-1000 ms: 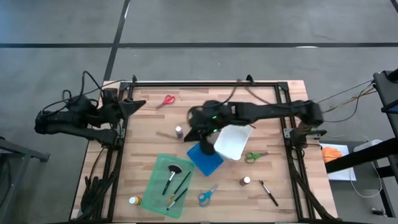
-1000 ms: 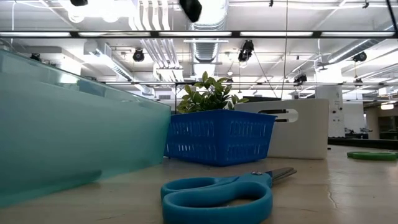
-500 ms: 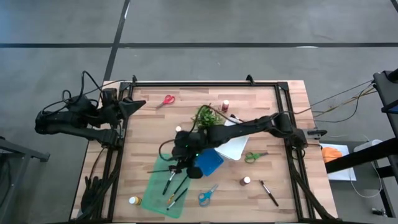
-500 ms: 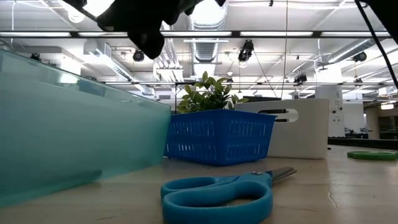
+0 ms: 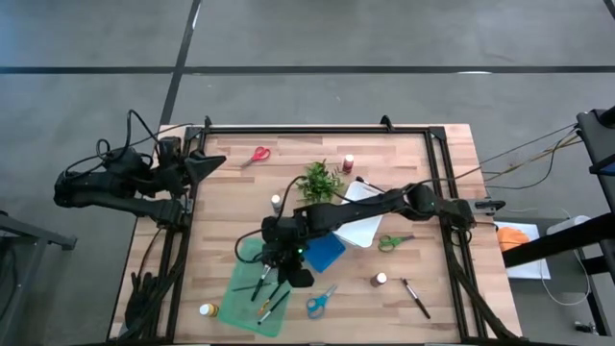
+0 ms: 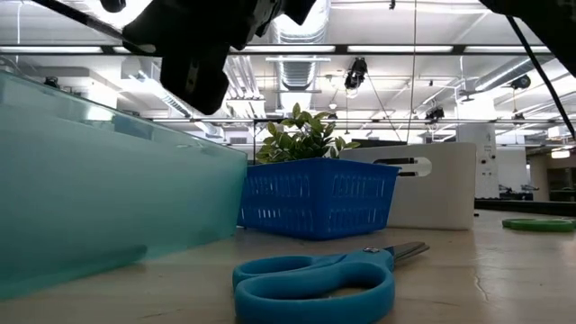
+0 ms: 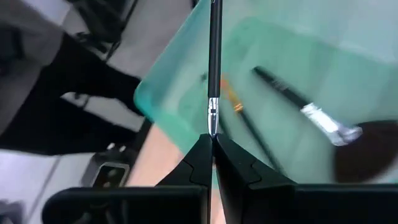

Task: Pick & Place Paint Supplies
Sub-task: Put the black eyeshadow brush into the green bin, then put the black powder brush into the green bin

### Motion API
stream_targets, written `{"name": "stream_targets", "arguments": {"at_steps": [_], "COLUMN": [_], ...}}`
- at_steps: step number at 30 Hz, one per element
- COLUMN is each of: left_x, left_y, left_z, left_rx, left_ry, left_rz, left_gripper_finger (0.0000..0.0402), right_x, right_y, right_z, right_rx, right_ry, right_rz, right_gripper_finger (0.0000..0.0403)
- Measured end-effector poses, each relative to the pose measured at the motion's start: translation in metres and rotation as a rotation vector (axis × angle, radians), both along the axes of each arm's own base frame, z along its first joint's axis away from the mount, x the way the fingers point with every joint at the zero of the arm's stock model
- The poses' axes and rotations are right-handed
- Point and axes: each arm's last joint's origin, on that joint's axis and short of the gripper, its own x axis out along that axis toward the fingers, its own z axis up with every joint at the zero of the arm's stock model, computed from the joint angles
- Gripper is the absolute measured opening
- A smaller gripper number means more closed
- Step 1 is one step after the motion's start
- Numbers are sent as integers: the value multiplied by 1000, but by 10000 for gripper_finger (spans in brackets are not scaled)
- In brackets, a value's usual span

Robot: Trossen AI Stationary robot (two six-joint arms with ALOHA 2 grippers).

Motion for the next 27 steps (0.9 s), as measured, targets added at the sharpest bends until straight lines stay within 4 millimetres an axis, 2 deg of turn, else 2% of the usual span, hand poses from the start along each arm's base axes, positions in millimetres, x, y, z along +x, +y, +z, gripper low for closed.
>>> {"name": "stream_targets", "arguments": {"at_steps": [9, 16, 22, 24, 27], "left_x": [0, 0, 0, 0, 0], "left_y": [0, 0, 0, 0, 0], "left_z": [0, 0, 0, 1, 2], "left_rx": [2, 1, -4, -6, -5], "left_ry": [0, -1, -5, -9, -19], "left_rz": [8, 8, 6, 6, 6], "left_gripper_finger": [99, 99, 99, 99, 99], "right_x": [-3, -1, -2, -11, -35], "right_y": [2, -1, -27, -36, -42], "right_z": [-10, -15, 2, 11, 28], "right_rx": [100, 138, 115, 83, -76], "right_ry": [98, 114, 113, 166, 233], "right_rz": [15, 28, -81, -102, -130], "right_gripper_finger": [20, 115, 166, 171, 173]}}
